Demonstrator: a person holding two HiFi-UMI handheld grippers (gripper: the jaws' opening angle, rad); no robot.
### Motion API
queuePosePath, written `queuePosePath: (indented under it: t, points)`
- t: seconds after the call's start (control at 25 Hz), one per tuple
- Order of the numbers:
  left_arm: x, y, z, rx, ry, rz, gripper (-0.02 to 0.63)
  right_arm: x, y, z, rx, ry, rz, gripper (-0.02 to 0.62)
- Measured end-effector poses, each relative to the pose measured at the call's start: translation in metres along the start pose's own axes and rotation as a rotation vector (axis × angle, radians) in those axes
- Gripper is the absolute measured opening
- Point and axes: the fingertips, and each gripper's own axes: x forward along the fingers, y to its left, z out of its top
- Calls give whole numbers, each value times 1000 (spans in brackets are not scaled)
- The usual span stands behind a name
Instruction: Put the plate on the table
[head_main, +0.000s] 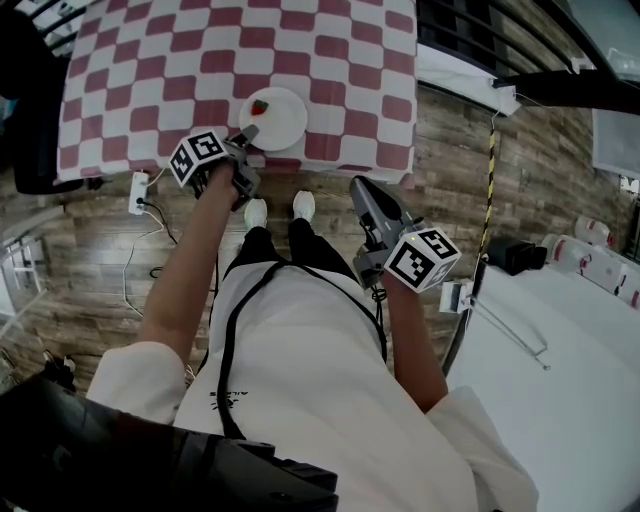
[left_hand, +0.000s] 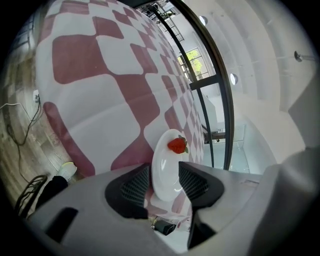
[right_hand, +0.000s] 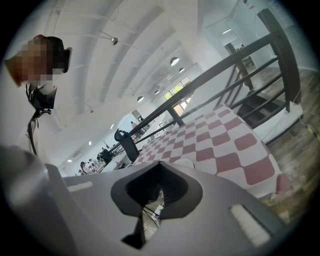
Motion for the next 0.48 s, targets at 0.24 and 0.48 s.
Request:
queuePosePath:
  t: [0.24, 0.48]
  points:
    - [-10, 3, -2, 5, -11, 12, 196, -3, 3, 5, 5, -17, 15, 9]
    - [-31, 0, 0, 35, -44, 26, 141, -2, 10, 13, -28, -28, 53, 9]
